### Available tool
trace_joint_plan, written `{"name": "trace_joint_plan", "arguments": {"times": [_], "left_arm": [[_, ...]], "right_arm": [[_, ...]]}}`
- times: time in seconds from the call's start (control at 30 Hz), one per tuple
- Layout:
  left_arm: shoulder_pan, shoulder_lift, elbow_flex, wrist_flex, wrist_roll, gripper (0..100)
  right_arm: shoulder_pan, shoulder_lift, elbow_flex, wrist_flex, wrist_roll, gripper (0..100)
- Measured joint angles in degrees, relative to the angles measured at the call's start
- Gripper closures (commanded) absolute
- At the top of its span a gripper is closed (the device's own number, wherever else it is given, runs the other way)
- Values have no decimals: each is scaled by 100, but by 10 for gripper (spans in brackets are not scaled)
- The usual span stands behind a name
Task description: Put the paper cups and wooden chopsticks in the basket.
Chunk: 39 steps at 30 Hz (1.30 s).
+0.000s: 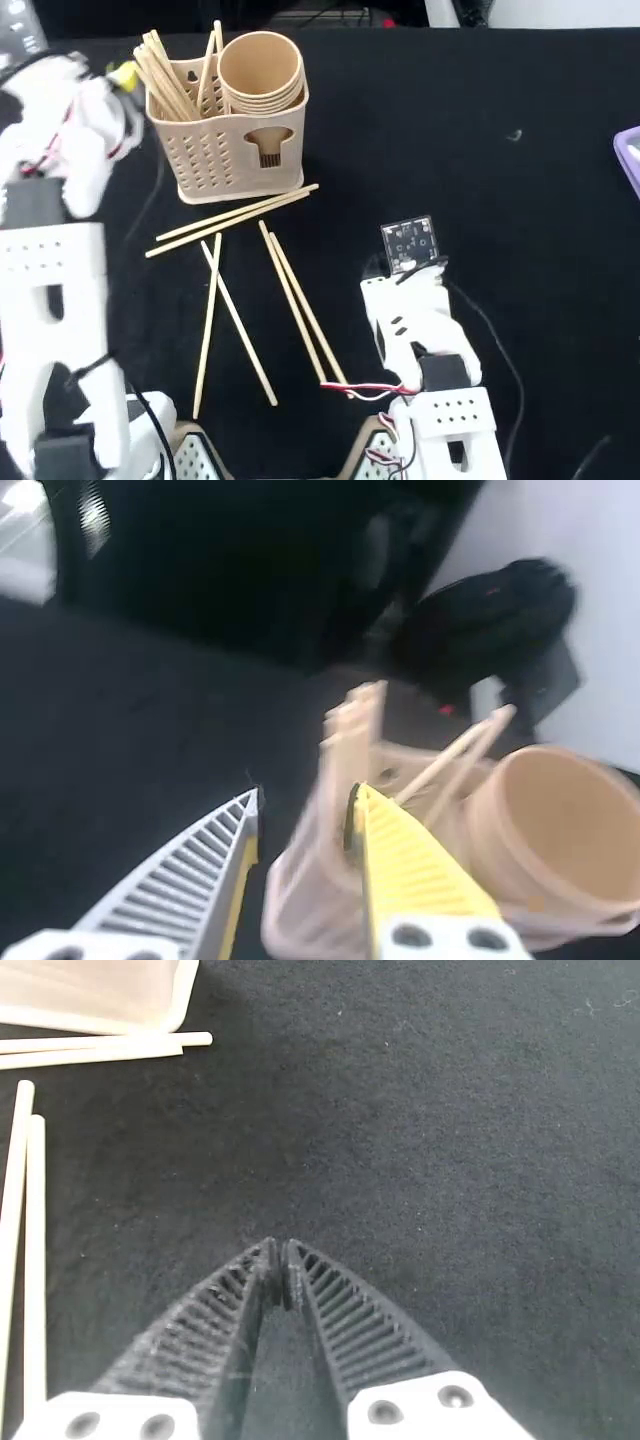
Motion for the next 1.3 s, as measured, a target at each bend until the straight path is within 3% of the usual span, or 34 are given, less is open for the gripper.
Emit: {"name": "trace_joint_plan", "arguments": {"times": [0.13, 0.27, 0.47, 0.63, 0.8, 1.03, 1.3], "left_arm": [[-554, -492, 308, 993, 0, 838], [-993, -853, 1451, 1231, 0, 841], [-1222, -1099, 3798, 308, -211, 841], [-1178, -1160, 5055, -466, -721, 841], [-1152, -1187, 5785, -1108, -695, 841], [-1160, -1187, 6549, -2022, -695, 841], [-1160, -1187, 6593, -2154, -695, 841]], "right_arm": [[0, 0, -457, 747, 35, 845], [9, 0, -1011, 1292, 44, 825], [-88, 0, -1873, 1486, 44, 825], [-1011, 158, -2725, 1978, 53, 825], [-1802, 1468, -3279, 1996, 53, 825], [-2382, 4062, -3499, 879, -308, 822], [-2611, 6804, -4765, 624, -536, 825]]}}
